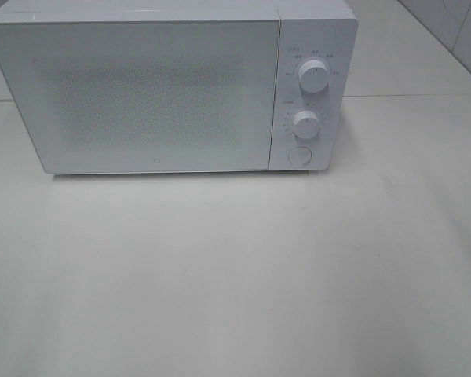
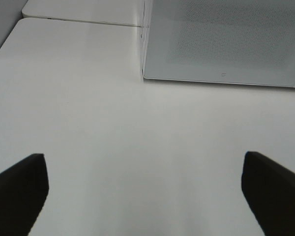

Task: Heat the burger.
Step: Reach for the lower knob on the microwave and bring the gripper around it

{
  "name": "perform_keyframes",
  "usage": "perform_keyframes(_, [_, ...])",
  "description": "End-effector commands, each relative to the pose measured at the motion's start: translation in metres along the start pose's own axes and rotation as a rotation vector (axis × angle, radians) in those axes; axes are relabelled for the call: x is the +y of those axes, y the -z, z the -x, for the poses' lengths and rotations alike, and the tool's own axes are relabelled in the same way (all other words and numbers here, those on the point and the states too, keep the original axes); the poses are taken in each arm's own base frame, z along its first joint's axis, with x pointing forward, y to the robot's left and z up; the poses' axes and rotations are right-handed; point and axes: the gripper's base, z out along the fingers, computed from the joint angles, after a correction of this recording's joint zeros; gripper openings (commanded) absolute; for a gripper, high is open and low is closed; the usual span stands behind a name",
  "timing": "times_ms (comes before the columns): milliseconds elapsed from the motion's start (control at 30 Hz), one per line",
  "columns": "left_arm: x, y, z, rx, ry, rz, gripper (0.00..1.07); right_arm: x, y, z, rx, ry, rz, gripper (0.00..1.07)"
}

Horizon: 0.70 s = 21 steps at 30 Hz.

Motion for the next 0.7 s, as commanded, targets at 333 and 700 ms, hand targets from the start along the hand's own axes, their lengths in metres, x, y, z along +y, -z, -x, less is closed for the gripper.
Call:
perform_keyframes(333, [-0.001,0.003,-0.002,-0.023,0.01,-0.008,1.0,0.002,-0.029,0.001,-0.142,0.103,0.046,0.76])
perform_keyframes(700, [-0.001,0.003,-0.002,-0.023,0.01,-0.008,1.0,-0.004,-0.058,-0.022,-0.075,0.112,0.011,0.76])
